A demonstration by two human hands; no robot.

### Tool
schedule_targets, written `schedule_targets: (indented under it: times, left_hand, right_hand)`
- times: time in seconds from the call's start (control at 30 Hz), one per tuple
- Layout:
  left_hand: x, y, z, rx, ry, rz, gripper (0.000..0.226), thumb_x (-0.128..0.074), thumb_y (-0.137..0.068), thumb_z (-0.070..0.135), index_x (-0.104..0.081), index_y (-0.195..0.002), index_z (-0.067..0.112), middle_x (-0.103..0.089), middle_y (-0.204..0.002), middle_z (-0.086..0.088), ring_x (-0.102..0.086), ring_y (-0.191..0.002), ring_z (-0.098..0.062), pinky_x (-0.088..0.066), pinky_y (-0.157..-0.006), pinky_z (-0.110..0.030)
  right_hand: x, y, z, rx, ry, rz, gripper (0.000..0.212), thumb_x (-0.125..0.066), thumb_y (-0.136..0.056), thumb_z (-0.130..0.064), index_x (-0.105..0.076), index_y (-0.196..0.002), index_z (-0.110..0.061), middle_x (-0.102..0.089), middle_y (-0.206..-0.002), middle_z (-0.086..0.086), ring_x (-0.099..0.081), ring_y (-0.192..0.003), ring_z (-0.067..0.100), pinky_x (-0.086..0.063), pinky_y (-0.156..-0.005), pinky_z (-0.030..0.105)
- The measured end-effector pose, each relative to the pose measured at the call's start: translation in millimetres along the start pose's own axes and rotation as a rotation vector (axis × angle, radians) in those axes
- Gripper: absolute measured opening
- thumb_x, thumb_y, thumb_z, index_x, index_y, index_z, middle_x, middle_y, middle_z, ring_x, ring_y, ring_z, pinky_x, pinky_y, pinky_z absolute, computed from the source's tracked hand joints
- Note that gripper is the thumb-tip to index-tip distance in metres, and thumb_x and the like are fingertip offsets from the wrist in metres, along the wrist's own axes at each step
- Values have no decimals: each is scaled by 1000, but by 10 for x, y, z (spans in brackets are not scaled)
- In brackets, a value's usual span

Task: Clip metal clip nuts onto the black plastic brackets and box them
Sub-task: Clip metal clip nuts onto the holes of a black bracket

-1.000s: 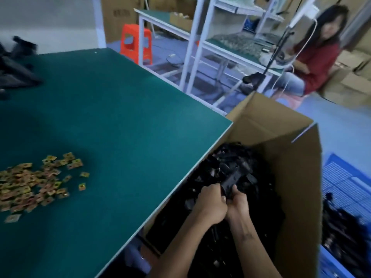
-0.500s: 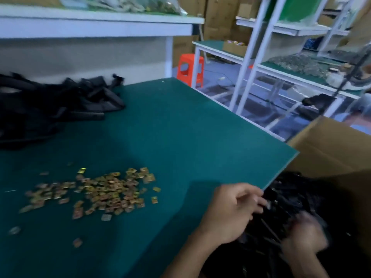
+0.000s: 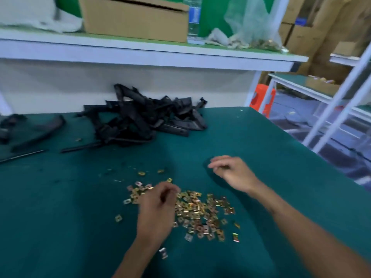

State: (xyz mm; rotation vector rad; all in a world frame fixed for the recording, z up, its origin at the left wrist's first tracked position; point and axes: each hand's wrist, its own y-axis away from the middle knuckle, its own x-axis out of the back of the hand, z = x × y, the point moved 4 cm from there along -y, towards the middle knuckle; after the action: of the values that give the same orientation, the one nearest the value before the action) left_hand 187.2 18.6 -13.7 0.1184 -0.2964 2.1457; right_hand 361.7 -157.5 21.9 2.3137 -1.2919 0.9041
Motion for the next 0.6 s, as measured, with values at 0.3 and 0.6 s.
schedule_targets:
  times: [0.3,0.6]
  left_hand:
    - [-44,-42,-14,46,59,-58,24,-51,-90,18,-67,-81,34,-60,-56,8,-46,-42,-4,-30,-42,-15]
    - [-50,-66,-73,31,65,-62,22,-46,-87,26,-66,-86,36,-63,-60,8,-47,-46,-4,-35,-45,-23]
  right_hand:
    - [-1186,-1358,-491,-64,647,35,54,-32,-103,-40,-36,-156,-39,13,-172,1,-13,-153,42,-36,-112,50]
    - [-1203,-1751,-631,-81,741,38,54,-31,-105,-40,-58,-133,-3,-3,-170,-2,-21,-150,37,-48,-100,49]
